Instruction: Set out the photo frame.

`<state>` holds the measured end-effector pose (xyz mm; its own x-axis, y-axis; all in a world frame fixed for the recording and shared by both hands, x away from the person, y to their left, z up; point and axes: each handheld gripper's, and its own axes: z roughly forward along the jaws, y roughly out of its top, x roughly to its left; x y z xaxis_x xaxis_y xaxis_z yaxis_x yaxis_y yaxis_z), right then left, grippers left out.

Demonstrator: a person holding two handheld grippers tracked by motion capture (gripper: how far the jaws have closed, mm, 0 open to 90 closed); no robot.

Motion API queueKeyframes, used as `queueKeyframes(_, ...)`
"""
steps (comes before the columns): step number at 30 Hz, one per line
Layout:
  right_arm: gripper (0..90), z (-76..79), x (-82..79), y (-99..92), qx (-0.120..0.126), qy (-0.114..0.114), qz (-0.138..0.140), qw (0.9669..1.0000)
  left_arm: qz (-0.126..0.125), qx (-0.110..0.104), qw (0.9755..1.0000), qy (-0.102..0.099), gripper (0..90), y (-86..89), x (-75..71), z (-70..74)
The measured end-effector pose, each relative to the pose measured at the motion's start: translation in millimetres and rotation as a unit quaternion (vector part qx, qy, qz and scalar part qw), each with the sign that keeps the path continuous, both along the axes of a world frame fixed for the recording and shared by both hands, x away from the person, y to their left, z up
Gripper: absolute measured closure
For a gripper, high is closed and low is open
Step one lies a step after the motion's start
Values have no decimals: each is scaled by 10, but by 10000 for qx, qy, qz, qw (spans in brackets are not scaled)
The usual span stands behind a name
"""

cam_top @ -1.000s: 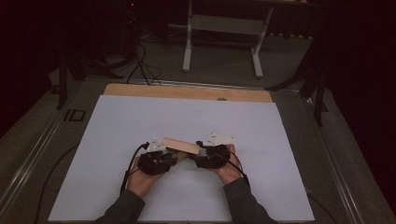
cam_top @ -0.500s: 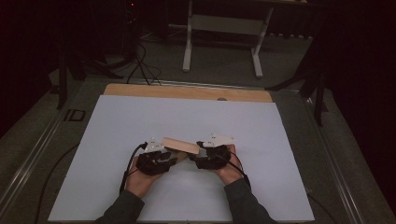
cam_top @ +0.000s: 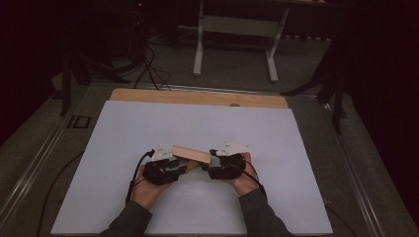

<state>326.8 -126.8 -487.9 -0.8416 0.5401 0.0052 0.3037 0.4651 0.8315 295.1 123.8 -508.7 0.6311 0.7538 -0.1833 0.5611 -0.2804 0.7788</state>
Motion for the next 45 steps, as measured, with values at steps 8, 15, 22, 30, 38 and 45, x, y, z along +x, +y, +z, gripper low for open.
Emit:
queueKeyframes(8,369,25,12,-64,-56,-32,14,10000,6,10,10000,-78,596,35,-2,51)
queueKeyframes(15,361,29,40,-124,-97,55,75,9999,30,0,9999,-115,593,56,-1,79)
queueKeyframes(22,363,25,56,-147,-184,122,188,9996,44,18,9999,-156,589,56,-5,84)
queueKeyframes(30,386,26,77,-208,-222,233,283,9991,46,28,9998,-174,589,56,-11,90)
queueKeyframes(38,414,54,84,-282,-218,252,430,9985,37,23,9998,-170,589,62,-11,92)
queueKeyframes(45,482,73,104,-371,-221,306,473,9982,36,10,9998,-170,595,68,-11,95)
